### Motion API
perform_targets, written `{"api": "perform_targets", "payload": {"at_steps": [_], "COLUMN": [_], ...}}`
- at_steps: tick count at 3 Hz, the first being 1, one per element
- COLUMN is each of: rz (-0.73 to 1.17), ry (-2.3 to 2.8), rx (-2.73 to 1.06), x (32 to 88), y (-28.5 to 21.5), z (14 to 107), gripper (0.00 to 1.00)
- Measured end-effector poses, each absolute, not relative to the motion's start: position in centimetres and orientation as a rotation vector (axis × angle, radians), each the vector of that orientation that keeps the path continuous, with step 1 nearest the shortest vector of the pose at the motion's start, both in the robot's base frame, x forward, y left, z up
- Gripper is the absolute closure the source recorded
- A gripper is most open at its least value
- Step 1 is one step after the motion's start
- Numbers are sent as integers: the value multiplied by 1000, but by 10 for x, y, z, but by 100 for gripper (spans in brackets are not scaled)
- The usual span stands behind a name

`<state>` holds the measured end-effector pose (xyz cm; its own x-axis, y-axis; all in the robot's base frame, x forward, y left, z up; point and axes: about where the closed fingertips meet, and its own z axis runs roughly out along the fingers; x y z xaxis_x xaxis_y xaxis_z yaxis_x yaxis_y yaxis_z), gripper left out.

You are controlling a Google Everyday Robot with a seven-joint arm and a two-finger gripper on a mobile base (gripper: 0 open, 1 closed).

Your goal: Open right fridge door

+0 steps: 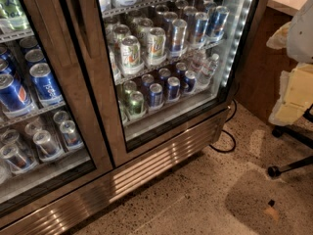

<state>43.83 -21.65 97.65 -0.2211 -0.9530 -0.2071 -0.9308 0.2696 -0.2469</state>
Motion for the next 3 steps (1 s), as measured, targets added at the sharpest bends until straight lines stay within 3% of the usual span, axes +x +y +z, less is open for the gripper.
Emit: {"api": "perform_targets", "payload": {"at_steps": [3], "rz": [16], "ry": [2120], "rx": [-1654], "x": [452], "y": [-211], "z": [984], "gripper": [0]}}
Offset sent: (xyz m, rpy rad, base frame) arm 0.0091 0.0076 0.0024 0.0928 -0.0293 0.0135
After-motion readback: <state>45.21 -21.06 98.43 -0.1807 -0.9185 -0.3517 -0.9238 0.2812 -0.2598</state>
